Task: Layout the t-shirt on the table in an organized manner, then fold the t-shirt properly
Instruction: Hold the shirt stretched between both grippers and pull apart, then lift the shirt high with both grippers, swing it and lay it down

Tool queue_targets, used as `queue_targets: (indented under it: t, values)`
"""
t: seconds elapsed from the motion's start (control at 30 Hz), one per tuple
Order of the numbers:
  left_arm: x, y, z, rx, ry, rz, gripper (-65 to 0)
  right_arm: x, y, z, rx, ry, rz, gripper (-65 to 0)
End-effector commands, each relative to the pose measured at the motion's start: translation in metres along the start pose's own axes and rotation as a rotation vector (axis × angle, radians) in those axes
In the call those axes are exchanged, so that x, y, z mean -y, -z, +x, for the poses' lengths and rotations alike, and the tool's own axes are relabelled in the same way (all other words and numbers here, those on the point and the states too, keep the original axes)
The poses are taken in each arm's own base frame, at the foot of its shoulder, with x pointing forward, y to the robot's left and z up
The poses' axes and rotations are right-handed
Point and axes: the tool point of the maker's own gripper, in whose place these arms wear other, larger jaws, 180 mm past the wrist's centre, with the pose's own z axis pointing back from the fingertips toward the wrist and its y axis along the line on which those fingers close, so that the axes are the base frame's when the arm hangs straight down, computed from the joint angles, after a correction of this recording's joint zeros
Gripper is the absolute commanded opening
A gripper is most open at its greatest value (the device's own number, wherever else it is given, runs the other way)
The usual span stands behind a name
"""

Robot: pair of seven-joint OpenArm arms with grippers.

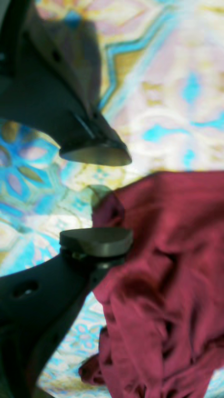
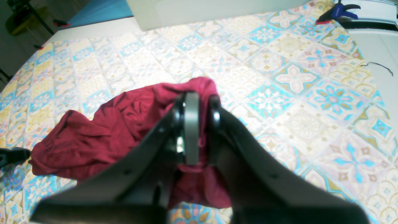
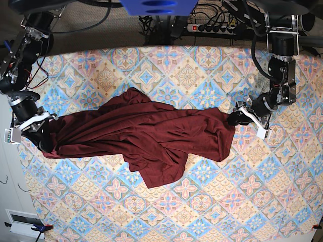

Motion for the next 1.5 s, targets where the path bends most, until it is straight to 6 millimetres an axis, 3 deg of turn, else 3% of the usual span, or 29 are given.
queue_targets:
  t: [0.0,0.17,0.4,0.53,0.8,1.1,1.3,1.47]
  values:
    - [0.005,-0.002,0.017,0.036,0.023,-0.019,-35.0,-0.001,-0.002,0.021,0.064,-0.023,0.014,-64.6]
    - [0.016,0.007,0.011,0.025,0.018,-0.046,-36.6,-0.001,-0.002,0.021,0.064,-0.023,0.014,-64.6]
    - [0.032,0.015,0.009,0.021,0.027,-0.085,-65.0,-0.001,-0.002,0.021,0.063,-0.023,0.014,-64.6]
    - [0.040,0.010,0.028,0.069,0.060,-0.100,-65.0,-0.001,-0.002,0.021,0.063,-0.023,0.014,-64.6]
    - [0.046,-0.033,0.089,0.273,0.130,-0.112,-65.0,0.002,-0.003,0.027,0.080,-0.025,0.002,-64.6]
    - [0.039,-0.041,0.095,0.293,0.104,-0.115,-65.0,0.006,-0.006,0.029,0.088,-0.025,-0.009,-64.6]
    - [0.038,-0.086,0.150,0.482,0.065,-0.163,-65.0,0.021,-0.014,0.045,0.105,-0.067,-0.046,-64.6]
    - [0.058,-0.104,0.203,0.596,0.107,-0.221,-65.0,0.032,-0.013,0.072,0.146,-0.104,-0.060,-64.6]
